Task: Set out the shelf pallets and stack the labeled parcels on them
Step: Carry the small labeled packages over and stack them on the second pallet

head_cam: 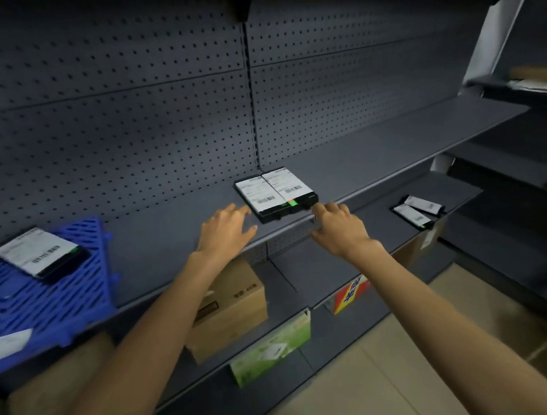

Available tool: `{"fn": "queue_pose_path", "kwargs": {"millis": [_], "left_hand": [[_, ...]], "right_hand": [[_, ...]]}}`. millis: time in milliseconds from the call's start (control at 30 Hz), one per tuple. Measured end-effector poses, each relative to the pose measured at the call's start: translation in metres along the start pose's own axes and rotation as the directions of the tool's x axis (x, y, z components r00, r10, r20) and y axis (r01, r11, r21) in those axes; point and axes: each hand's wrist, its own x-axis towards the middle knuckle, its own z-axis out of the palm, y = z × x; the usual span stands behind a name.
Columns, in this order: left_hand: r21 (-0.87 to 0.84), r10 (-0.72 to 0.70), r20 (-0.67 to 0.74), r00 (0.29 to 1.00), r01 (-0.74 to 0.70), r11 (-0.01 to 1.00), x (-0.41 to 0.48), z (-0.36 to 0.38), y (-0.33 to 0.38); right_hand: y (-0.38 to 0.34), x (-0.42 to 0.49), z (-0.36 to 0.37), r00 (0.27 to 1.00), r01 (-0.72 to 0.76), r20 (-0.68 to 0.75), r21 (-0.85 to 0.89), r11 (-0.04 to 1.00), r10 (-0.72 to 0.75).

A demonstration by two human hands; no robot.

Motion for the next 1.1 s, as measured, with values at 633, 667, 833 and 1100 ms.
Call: {"fn": "queue_pose_path", "kwargs": {"millis": [633, 667, 833, 1100], "left_hand": [[0.034, -0.228, -0.121, 0.966, 0.233, 0.972, 0.095, 0.077, 0.032], [0.043, -0.254, -0.149, 0.956, 0.263, 0.964, 0.101, 0.076, 0.030], [0.035, -0.418, -0.021, 0.908, 0.418, 0.908, 0.131, 0.080, 0.040], [0.071, -0.525, -0.046, 0.850, 0.527, 0.847, 0.145, 0.092, 0.050]], "right_hand": [[0.060, 0.145, 0.042, 0.943, 0.332, 0.011, 0.051, 0.942, -0.333], [0.062, 0.154, 0.040, 0.945, 0.326, -0.007, 0.055, 0.944, -0.326], [0.047, 0.182, 0.040, 0.952, 0.299, 0.051, 0.076, 0.951, -0.303], [0.042, 0.210, 0.040, 0.889, 0.383, 0.188, 0.194, 0.903, -0.418]]}}
